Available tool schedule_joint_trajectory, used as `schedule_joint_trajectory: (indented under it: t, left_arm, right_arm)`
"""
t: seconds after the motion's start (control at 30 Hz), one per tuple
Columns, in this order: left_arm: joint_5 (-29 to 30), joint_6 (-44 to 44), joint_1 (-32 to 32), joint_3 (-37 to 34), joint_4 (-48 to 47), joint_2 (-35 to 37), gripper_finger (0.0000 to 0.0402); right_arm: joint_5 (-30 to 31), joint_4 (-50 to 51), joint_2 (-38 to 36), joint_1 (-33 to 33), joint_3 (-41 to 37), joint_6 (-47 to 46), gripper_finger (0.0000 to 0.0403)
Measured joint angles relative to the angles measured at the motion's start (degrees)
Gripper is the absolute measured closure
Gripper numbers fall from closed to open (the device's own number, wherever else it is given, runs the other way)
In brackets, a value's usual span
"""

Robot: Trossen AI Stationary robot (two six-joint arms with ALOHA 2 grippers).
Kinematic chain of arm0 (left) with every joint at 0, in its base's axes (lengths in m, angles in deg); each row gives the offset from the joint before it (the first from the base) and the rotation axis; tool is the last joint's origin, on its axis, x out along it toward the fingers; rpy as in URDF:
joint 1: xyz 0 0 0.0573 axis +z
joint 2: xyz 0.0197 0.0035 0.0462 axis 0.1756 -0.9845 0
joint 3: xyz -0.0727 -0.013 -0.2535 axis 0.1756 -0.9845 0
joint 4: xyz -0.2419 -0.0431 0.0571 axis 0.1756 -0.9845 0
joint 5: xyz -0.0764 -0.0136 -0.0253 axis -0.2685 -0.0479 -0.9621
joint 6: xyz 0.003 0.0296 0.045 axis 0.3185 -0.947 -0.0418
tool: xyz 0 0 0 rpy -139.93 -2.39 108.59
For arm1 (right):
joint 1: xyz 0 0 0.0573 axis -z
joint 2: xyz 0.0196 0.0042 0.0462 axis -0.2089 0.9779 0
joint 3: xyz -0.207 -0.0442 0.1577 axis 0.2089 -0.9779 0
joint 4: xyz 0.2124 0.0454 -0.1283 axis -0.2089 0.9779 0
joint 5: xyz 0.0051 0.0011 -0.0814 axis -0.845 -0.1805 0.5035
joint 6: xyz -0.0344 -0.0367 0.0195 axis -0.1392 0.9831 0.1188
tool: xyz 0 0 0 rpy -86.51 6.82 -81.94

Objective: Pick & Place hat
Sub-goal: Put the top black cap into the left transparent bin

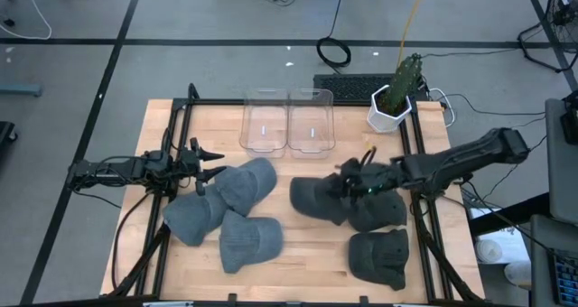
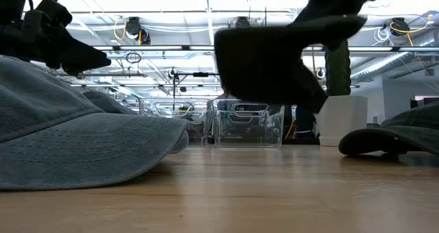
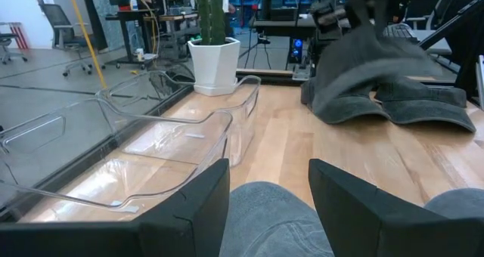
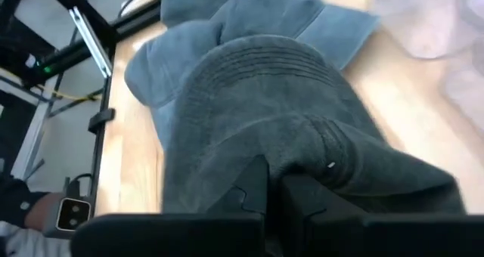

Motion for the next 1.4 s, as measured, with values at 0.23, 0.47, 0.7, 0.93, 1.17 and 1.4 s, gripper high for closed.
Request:
schedule_joint_trajectory:
  t: [0.23, 0.47, 0.7, 0.93, 1.17, 1.4]
  left_arm:
    - [0.0, 0.0, 0.0, 0.0, 0.0, 0.0, 0.0210]
    - [0.0, 0.0, 0.0, 0.0, 0.0, 0.0, 0.0210]
    - [0.0, 0.0, 0.0, 0.0, 0.0, 0.0, 0.0210]
    - [0.0, 0.0, 0.0, 0.0, 0.0, 0.0, 0.0210]
    - [0.0, 0.0, 0.0, 0.0, 0.0, 0.0, 0.0210]
    - [0.0, 0.0, 0.0, 0.0, 0.0, 0.0, 0.0210]
  right_arm:
    - [1.3, -7.5, 10.9, -3.3, 0.0, -0.5, 0.0403]
    - [1.6, -7.1, 18.4, -3.3, 0.0, -2.1, 0.0403]
    - [3.1, -7.8, 20.6, -3.0, 0.0, -1.6, 0.0368]
    - [3.9, -6.4, 15.7, -2.8, 0.0, -1.6, 0.0255]
    - [6.3, -3.2, 9.6, -3.6, -3.8, -19.2, 0.0184]
    - [6.7, -25.7, 9.3, -3.0, -20.0, -37.2, 0.0164]
